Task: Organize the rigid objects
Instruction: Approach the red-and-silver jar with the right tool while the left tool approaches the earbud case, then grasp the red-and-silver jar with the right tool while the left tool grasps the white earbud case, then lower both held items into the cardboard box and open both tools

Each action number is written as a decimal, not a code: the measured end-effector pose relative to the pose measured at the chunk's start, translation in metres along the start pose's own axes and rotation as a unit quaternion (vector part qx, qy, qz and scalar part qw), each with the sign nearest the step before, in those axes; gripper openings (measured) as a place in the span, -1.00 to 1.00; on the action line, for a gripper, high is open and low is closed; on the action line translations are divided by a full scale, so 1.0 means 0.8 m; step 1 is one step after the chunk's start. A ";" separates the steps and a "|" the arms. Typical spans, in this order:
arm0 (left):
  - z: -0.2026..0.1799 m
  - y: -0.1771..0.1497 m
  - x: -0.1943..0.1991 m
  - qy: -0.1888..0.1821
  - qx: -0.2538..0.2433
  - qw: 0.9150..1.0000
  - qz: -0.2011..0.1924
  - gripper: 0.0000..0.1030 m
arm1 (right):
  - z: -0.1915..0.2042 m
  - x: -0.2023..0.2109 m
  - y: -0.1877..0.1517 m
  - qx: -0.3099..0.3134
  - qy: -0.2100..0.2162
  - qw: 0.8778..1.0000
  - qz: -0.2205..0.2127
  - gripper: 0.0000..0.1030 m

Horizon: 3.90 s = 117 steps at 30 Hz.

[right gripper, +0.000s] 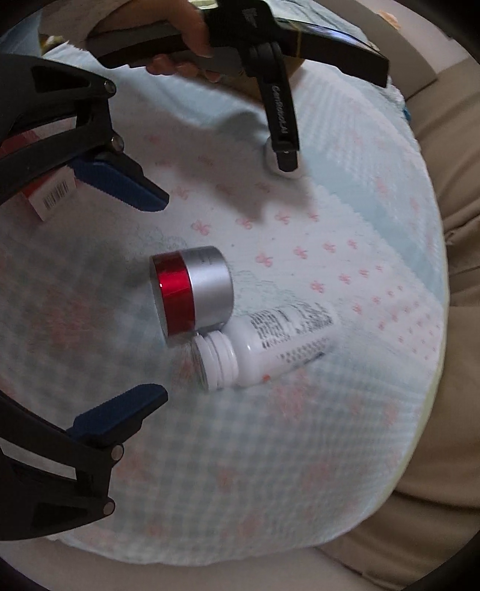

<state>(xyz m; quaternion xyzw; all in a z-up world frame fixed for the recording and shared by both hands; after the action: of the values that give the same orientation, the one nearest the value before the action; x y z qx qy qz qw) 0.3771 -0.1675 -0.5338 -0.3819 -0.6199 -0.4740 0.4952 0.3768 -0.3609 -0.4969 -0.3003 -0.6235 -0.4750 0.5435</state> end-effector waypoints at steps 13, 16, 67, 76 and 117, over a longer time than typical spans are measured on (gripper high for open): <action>-0.018 0.003 -0.008 0.020 -0.037 0.999 -0.025 0.35 | 0.018 -0.053 0.021 0.055 -0.018 0.998 0.019 0.45; -0.023 0.004 -0.005 0.017 -0.039 0.999 -0.023 0.16 | 0.018 -0.052 0.025 0.053 -0.029 0.998 0.016 0.18; 0.169 -0.070 0.481 -0.081 -0.056 0.980 -0.174 0.11 | 0.231 0.323 -0.006 -0.026 0.018 0.988 -0.150 -0.02; 0.299 -0.058 0.477 -0.089 -0.045 0.983 -0.154 0.11 | 0.341 0.319 0.012 -0.007 0.019 0.989 -0.144 -0.02; 0.419 0.050 0.131 -0.049 -0.226 0.969 0.088 0.11 | 0.452 0.007 0.068 -0.188 -0.029 0.979 0.075 -0.02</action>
<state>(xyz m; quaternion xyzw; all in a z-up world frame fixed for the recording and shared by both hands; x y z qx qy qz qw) 0.3074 0.1674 -0.4431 -0.5594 -0.4844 -0.5370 0.4050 0.2819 -0.0092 -0.4618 -0.4569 -0.5146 -0.5322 0.4931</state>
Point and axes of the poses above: each gripper's, at about its wrist camera, not at the fingertips, and x roughly against the way its jaws point, z to its left, y to its top, the point moved 6 cm from there along -x, roughly the way its jaws point, and after that the axes turned 11 degrees about z, right-handed, at the moved point
